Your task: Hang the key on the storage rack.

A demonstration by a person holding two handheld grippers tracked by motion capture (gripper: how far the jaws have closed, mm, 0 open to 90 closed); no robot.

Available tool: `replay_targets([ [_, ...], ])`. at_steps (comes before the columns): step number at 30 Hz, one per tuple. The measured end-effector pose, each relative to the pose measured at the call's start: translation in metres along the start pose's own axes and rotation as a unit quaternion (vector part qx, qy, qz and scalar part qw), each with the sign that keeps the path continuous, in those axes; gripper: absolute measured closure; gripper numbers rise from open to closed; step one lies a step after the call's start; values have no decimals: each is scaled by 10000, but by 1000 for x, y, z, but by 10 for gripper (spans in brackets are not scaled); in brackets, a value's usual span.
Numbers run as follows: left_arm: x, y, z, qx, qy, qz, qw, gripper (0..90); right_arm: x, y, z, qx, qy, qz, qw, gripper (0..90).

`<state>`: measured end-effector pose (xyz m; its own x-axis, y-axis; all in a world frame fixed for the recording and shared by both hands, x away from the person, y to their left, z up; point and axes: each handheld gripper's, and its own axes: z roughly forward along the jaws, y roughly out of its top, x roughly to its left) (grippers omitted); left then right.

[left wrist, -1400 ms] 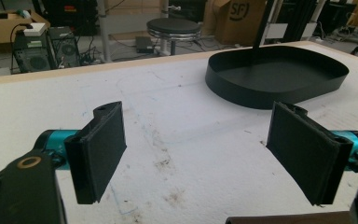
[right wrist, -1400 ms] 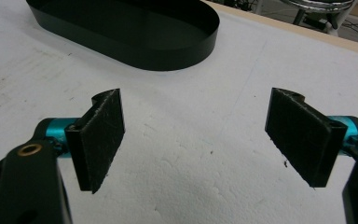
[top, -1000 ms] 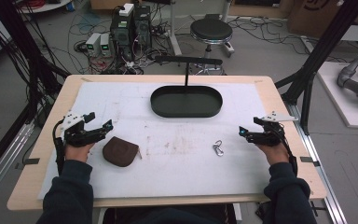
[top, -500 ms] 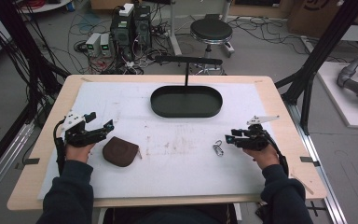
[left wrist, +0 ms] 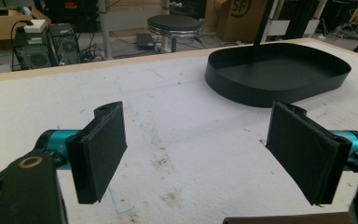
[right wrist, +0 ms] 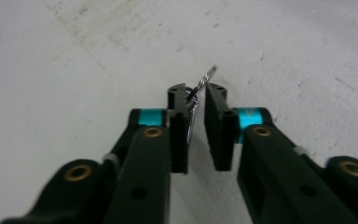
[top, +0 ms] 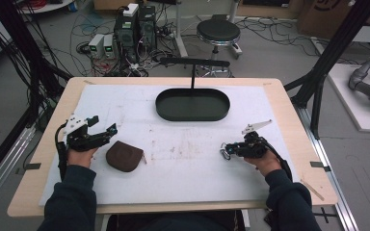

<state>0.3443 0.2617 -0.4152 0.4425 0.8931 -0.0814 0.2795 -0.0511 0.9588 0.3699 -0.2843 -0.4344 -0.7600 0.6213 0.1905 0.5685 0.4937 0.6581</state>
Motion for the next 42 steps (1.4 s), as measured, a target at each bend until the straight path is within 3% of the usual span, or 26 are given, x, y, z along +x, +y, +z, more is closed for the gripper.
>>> replay_targets([
  [3, 0, 0, 0, -1, -2, 11, 10000, 197, 1, 0, 2, 56, -30, -105, 9999, 858],
  [4, 0, 0, 0, 4, 4, 8, 10000, 197, 1, 1, 2, -19, 5, -128, 9999, 825],
  [7, -1, 0, 0, 13, 4, 5, 10000, 197, 3, 2, 4, -6, 7, -94, 10000, 819],
  [9, -1, 0, 0, 17, 10, 20, 10000, 197, 4, 5, 6, 33, -145, -225, 9996, 870],
  [14, 0, 0, -1, 23, 13, -9, 10000, 197, 4, 7, 5, 26, -402, -309, 9987, 889],
  [22, 0, -1, -1, 54, 21, 6, 10000, 197, 4, 9, 5, 88, -438, -388, 9983, 884],
  [25, 0, -2, -2, 80, 32, 4, 10000, 200, 2, 11, 9, 55, -516, -402, 9978, 788],
  [29, 0, -2, -2, 98, 46, 5, 9999, 202, 1, 13, 10, 95, -575, -413, 9974, 890],
  [33, 0, -3, -2, 110, 53, 6, 9999, 202, 1, 15, 5, -29, -668, -516, 9964, 896],
  [38, 0, -3, -2, 120, 49, 45, 9999, 207, -2, 21, -2, -289, -667, -439, 9964, 897],
  [42, 0, -4, -2, 131, 37, 53, 9999, 208, -9, 34, -12, -578, -800, -475, 9940, 898],
])
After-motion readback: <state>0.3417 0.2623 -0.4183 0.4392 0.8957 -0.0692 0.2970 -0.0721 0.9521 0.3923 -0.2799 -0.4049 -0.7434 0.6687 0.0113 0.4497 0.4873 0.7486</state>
